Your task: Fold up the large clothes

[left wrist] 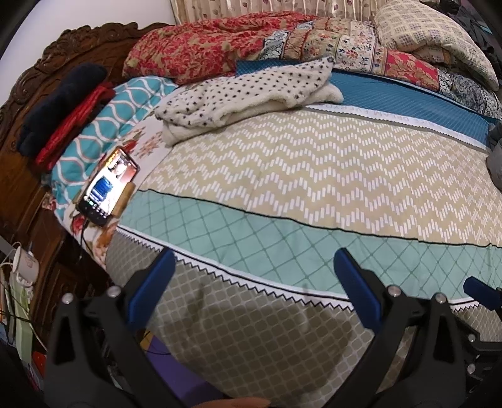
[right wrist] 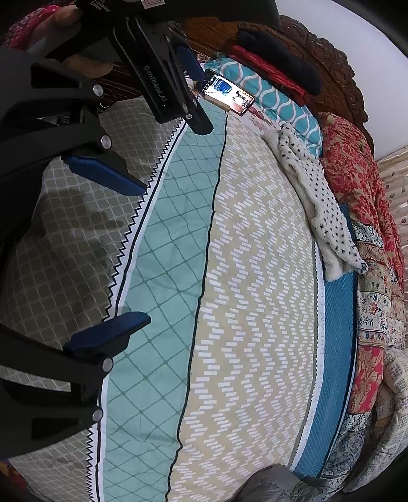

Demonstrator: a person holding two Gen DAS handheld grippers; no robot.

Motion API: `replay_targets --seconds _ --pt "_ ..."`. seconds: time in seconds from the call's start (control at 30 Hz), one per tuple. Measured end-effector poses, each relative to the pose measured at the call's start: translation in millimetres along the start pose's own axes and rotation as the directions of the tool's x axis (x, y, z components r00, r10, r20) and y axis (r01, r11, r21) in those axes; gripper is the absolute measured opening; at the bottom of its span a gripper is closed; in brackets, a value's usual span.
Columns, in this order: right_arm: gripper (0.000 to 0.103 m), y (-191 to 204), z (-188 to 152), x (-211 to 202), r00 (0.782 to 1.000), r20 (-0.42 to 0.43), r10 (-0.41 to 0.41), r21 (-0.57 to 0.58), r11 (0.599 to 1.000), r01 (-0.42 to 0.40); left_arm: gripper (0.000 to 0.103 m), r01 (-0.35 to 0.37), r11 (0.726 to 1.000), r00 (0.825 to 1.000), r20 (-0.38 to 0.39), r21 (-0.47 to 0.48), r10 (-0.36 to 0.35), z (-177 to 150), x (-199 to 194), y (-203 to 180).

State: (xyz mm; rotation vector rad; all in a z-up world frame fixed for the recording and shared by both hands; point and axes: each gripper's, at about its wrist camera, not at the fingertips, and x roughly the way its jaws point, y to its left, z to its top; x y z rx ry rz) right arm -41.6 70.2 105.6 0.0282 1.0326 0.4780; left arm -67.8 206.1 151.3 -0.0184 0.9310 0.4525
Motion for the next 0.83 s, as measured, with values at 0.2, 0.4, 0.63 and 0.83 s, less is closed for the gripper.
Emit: replay_targets --seconds 0.2,0.4,0.63,0.83 --pt "0.014 0.3 -0.1 0.3 1.0 0.0 -0.001 0.003 1.0 0.001 0.097 0.005 1.0 1.0 -0.009 -0.003 -0.005 0.1 2.6 1.7" --pt "0.014 0.4 -0.8 0.5 1.0 -0.001 -0.002 0.001 1.0 0.002 0.097 0.024 1.0 1.0 -0.007 0.007 -0.024 -1.2 2.5 -2.1" --pt "0.014 0.4 -1.4 0.6 1.0 0.003 -0.002 0.001 1.0 0.002 0.097 0.06 0.998 0.998 -0.01 0.002 -0.06 1.3 1.5 -2.2" --pt "0.013 -1.7 1.8 1.8 1.0 0.002 -0.002 -0.002 1.0 0.002 0.097 0.066 0.998 0.997 -0.026 0.0 -0.066 1.1 4.5 -2.5"
